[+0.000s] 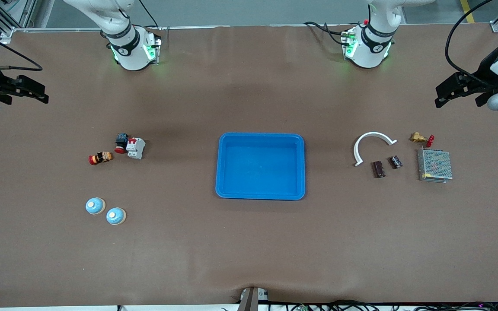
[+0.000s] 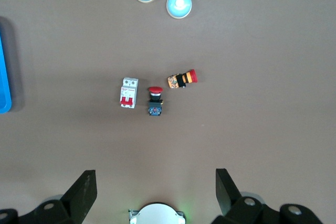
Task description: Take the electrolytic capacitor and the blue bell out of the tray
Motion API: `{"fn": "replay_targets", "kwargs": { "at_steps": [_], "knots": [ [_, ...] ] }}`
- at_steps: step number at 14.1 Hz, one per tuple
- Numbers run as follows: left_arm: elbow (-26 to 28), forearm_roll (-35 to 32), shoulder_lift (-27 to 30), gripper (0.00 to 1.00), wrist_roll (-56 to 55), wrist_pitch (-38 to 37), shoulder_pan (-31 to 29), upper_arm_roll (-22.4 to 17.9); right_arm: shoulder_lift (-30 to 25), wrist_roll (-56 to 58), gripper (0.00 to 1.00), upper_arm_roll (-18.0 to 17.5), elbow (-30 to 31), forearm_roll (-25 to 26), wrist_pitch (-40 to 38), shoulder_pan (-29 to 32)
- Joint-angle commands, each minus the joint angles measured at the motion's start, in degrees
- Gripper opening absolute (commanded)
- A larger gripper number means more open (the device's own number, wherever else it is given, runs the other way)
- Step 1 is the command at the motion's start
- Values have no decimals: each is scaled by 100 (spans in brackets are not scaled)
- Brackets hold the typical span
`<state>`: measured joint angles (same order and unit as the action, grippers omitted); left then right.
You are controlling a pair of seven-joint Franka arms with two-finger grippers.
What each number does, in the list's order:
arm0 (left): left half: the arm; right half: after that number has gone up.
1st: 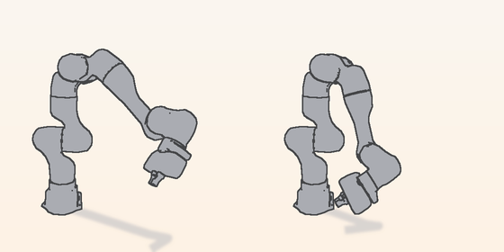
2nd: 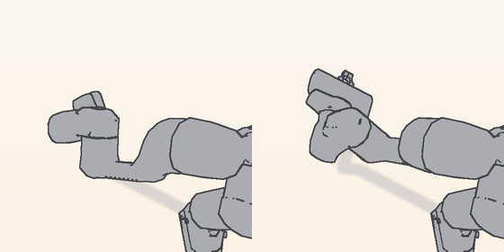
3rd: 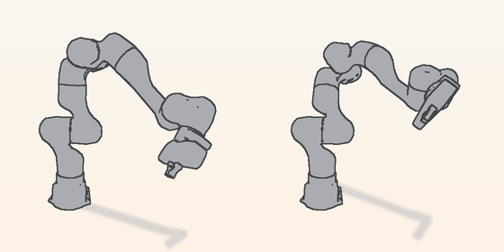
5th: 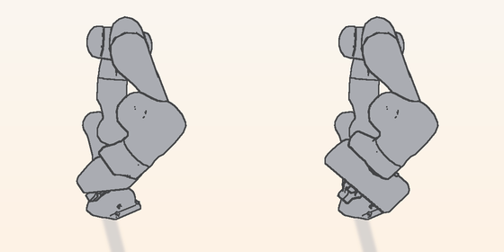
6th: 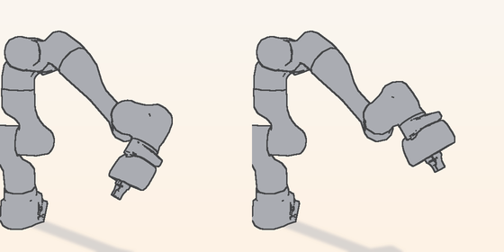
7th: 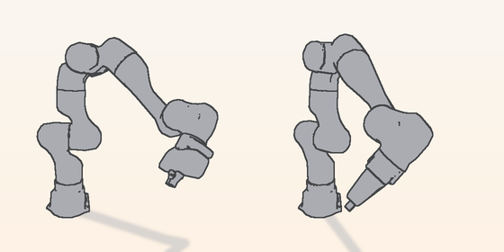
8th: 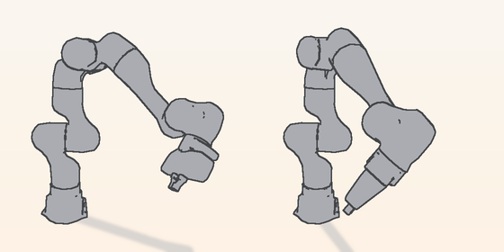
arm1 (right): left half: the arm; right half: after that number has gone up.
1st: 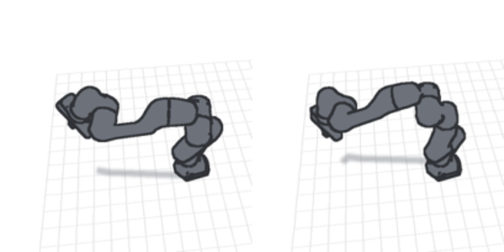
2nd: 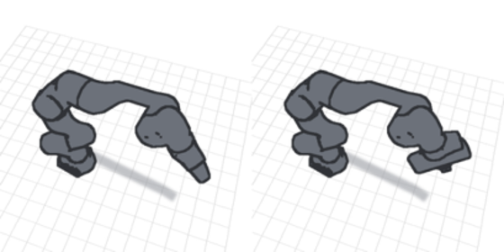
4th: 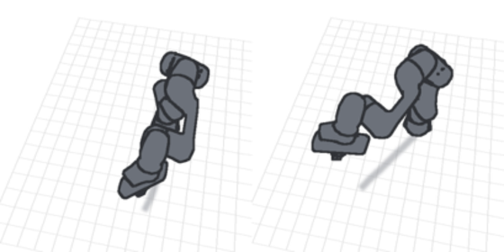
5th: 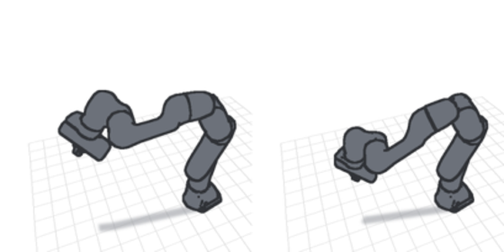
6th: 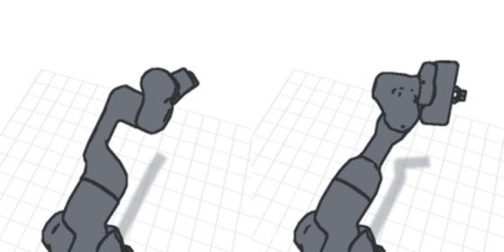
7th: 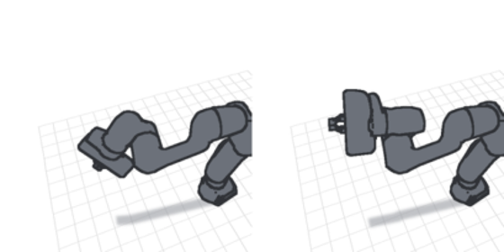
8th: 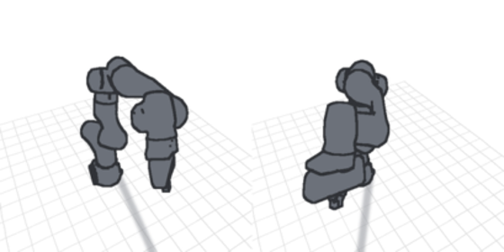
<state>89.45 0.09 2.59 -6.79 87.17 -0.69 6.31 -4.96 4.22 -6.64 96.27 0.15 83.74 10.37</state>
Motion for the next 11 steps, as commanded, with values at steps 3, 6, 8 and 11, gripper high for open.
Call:
{"fn": "replay_targets", "kwargs": {
  "at_steps": [3, 6, 8, 11],
  "knots": [
    [19, 61, 128, 100, 99, 28, -28, 1, -58, -53, 100, -65, -100, 29, -103, 264],
    [-94, 26, 84, 100, 2, 19, -19, 10, 3, -79, 100, -83, -100, -23, -51, 228],
    [-209, 8, 40, 100, 2, 19, 16, 10, 12, -79, 100, -91, -100, -32, -24, 193],
    [-209, -27, 31, 100, 2, 19, 7, 1, 65, -79, 100, -74, -100, -23, -24, 80]
  ]
}}
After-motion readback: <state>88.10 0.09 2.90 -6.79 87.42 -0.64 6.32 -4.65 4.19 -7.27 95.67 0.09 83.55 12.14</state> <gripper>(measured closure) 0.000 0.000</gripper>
